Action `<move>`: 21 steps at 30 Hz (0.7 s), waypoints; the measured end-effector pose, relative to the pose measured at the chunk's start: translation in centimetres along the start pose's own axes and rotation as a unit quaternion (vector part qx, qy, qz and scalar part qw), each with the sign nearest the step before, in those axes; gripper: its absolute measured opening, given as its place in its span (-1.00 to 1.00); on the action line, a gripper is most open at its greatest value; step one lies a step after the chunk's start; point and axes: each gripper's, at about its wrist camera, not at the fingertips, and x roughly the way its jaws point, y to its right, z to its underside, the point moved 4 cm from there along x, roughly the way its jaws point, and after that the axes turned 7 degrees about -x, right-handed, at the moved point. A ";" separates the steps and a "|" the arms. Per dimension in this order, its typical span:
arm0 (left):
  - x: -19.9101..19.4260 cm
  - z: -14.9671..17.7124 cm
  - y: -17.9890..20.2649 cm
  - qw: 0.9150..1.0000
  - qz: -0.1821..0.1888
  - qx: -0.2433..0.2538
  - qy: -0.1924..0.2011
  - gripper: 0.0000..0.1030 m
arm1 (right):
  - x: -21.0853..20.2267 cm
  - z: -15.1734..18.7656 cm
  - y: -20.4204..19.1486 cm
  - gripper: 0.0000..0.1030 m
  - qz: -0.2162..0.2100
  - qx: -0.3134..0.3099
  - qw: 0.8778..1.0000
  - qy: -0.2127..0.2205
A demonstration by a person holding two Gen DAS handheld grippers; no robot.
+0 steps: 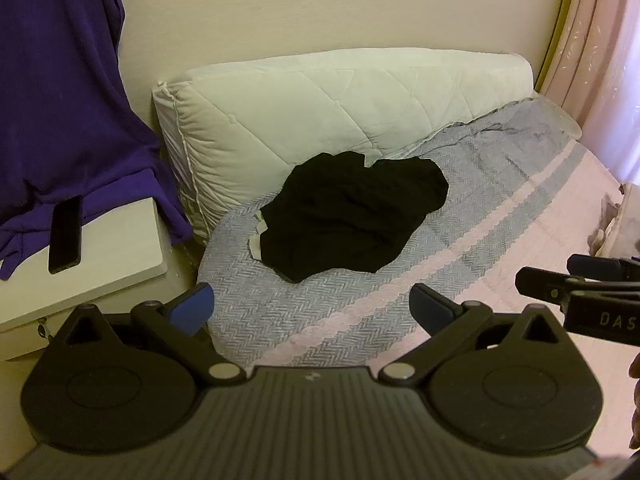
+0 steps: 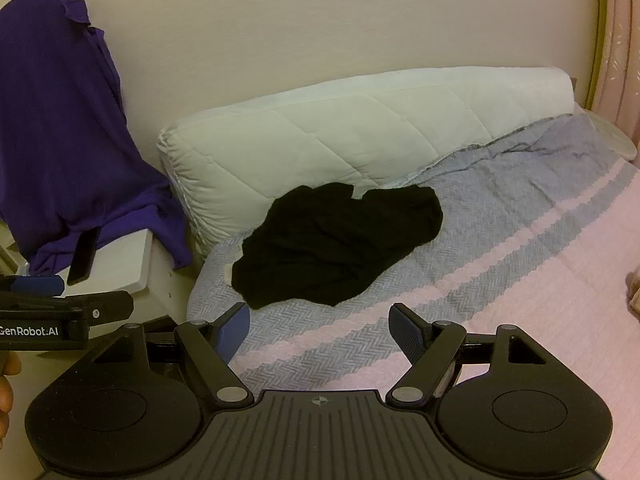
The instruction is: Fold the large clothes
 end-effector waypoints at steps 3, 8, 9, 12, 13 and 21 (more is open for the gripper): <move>0.0 0.1 -0.2 1.000 0.001 0.000 0.001 0.98 | 0.0 0.0 0.0 0.44 0.000 0.001 1.000 0.000; 0.0 0.2 -0.3 1.000 0.002 -0.001 0.000 0.98 | -0.1 -0.1 0.1 0.44 0.000 0.000 1.000 0.000; 0.0 0.2 -0.3 1.000 0.002 -0.001 0.000 0.98 | -0.1 -0.1 0.2 0.44 -0.001 0.000 1.000 0.000; 0.0 0.4 -0.3 1.000 0.001 -0.004 0.000 0.98 | -0.2 -0.2 0.5 0.43 -0.002 0.000 1.000 -0.002; 0.0 0.5 -0.3 1.000 0.000 -0.004 0.000 0.98 | -0.2 -0.1 0.5 0.44 -0.003 0.000 1.000 -0.002; 0.0 0.7 -0.3 1.000 -0.001 -0.007 -0.002 0.98 | -0.3 -0.1 0.4 0.44 -0.003 -0.002 1.000 -0.004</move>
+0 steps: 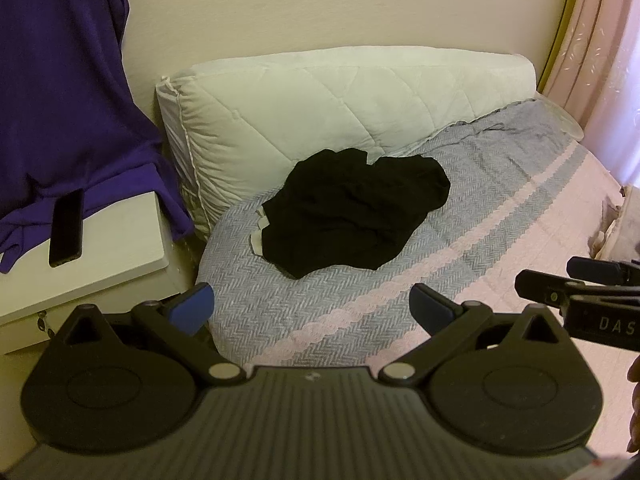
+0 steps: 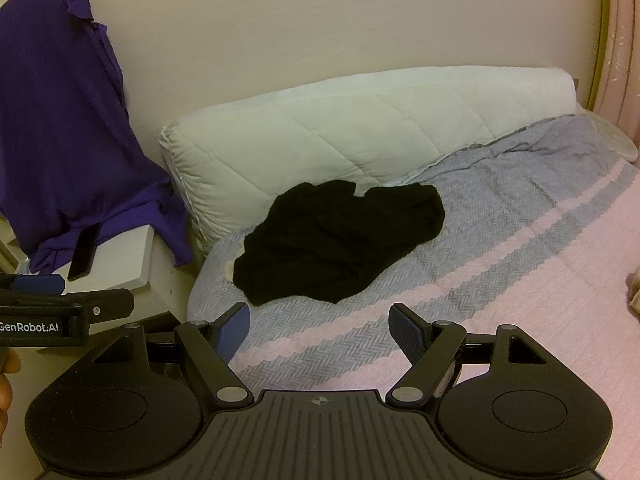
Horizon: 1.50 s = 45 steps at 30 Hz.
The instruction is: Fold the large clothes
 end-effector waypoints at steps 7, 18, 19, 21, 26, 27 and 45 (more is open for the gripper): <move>-0.1 0.3 0.0 1.000 0.000 -0.001 -0.001 0.98 | 0.0 0.0 0.0 0.44 0.000 0.000 1.000 0.000; -0.1 0.3 0.6 1.000 -0.001 0.000 -0.005 0.98 | -0.1 0.2 0.3 0.44 -0.002 0.000 1.000 -0.001; 0.0 0.2 0.6 1.000 -0.001 0.000 -0.005 0.98 | -0.1 0.3 0.3 0.44 -0.003 0.000 1.000 -0.001; -0.1 0.1 0.7 1.000 -0.002 0.000 -0.006 0.98 | 0.0 0.0 0.5 0.44 -0.005 0.000 1.000 -0.002; 0.0 0.0 1.1 1.000 -0.011 0.002 -0.009 0.98 | 0.1 0.1 1.0 0.44 -0.012 0.002 1.000 -0.002; 0.0 0.0 1.2 1.000 -0.013 0.003 -0.009 0.98 | 0.1 0.2 1.2 0.44 -0.013 0.002 1.000 -0.002; 0.9 0.1 3.4 0.998 -0.027 0.041 -0.030 0.98 | 1.1 1.0 5.3 0.44 -0.019 0.039 0.999 0.001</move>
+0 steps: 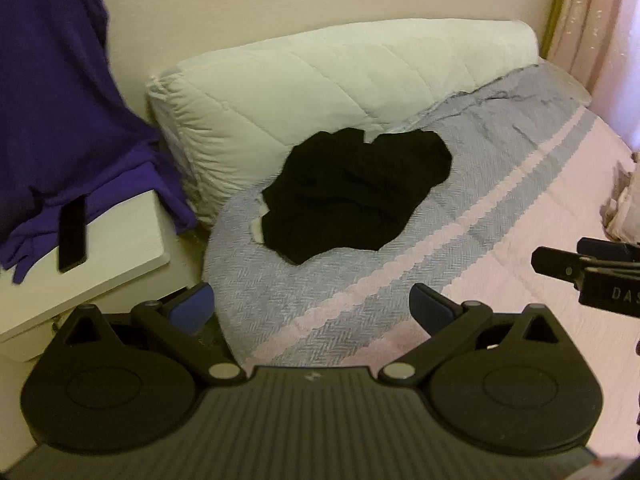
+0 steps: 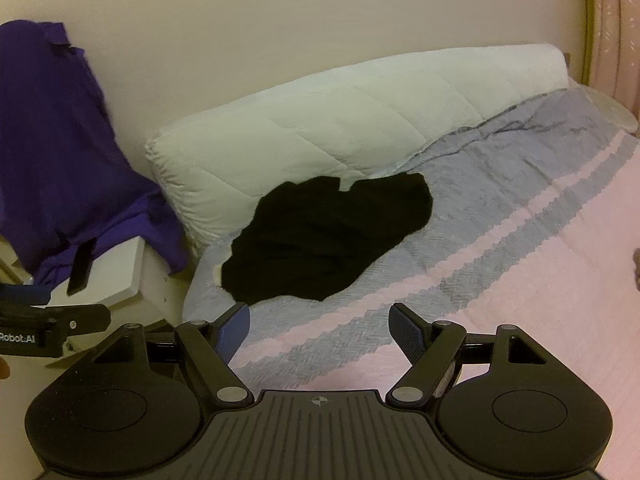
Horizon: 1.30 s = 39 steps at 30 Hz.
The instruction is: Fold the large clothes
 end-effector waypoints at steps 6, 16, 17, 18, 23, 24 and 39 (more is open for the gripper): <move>5.3 -1.6 -1.5 0.999 0.001 0.050 0.002 0.98 | 3.7 -0.9 0.1 0.44 0.012 -0.033 0.999 -0.004; 22.5 -6.9 -4.6 0.992 0.072 0.097 -0.045 0.98 | 19.0 -3.2 1.1 0.44 0.038 -0.123 0.991 -0.042; 24.5 -7.2 -4.8 0.990 0.079 0.106 -0.048 0.97 | 21.0 -3.4 1.3 0.44 0.039 -0.140 0.988 -0.045; 26.2 -7.5 -5.0 0.989 0.082 0.115 -0.048 0.97 | 22.9 -3.5 1.4 0.44 0.037 -0.157 0.986 -0.049; 34.5 -8.3 -5.7 0.984 0.093 0.145 -0.049 0.76 | 32.8 -4.5 2.1 0.44 0.036 -0.248 0.966 -0.063; 35.8 -8.5 -5.6 0.983 0.096 0.149 -0.049 0.74 | 34.6 -4.6 2.3 0.44 0.036 -0.263 0.962 -0.066; 39.9 -7.4 -3.2 0.957 0.115 0.260 -0.059 -0.85 | 40.0 -6.5 6.3 -0.89 0.019 -0.246 0.965 -0.093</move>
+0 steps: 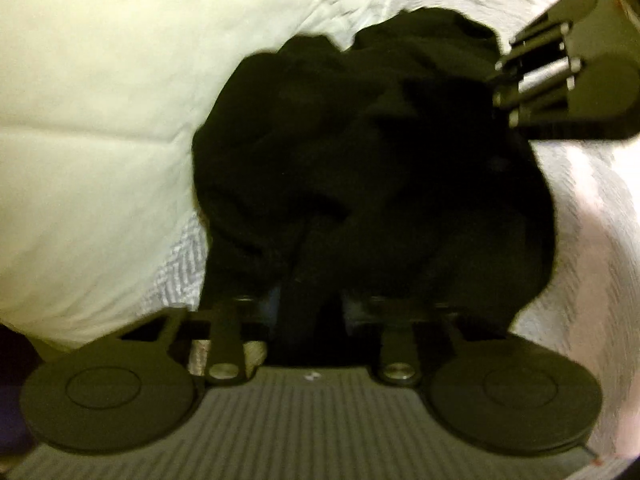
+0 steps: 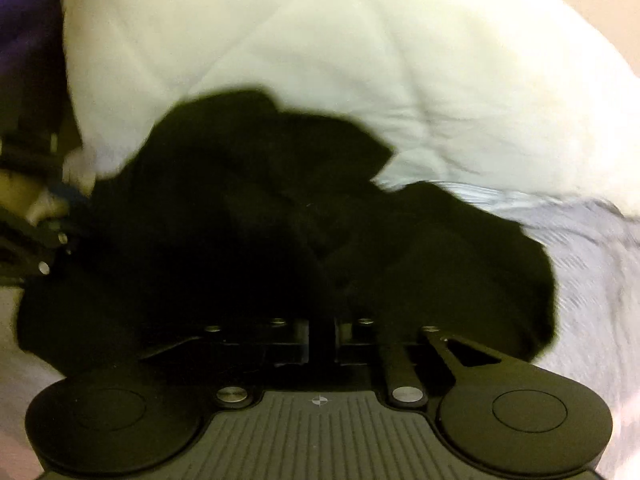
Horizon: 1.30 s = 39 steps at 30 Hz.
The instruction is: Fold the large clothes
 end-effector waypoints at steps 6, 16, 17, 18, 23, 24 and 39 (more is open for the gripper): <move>-8.3 -0.6 6.3 0.996 0.046 0.043 0.062 -0.97 | -12.3 3.3 3.1 -1.00 0.062 0.075 0.994 0.055; -24.9 5.1 29.2 0.959 0.210 0.153 0.111 -0.98 | -38.1 25.7 4.1 -1.00 0.206 0.227 0.951 0.033; -26.3 6.6 32.3 0.952 0.232 0.166 0.111 -0.98 | -40.8 29.1 3.8 -1.00 0.221 0.249 0.943 0.023; -27.5 8.0 35.0 0.944 0.254 0.179 0.108 -0.98 | -43.1 31.8 3.4 -1.00 0.234 0.266 0.935 0.014; -30.8 15.4 46.5 0.915 0.335 0.217 0.052 -0.72 | -51.0 47.6 0.1 -1.00 0.281 0.368 0.884 -0.069; -31.0 16.3 47.5 0.914 0.339 0.220 0.043 -0.69 | -52.0 50.2 -0.5 -1.00 0.284 0.390 0.871 -0.091; -21.5 14.2 42.7 0.945 0.182 0.270 0.014 0.06 | -46.7 49.6 -7.9 0.26 0.148 0.534 0.832 0.027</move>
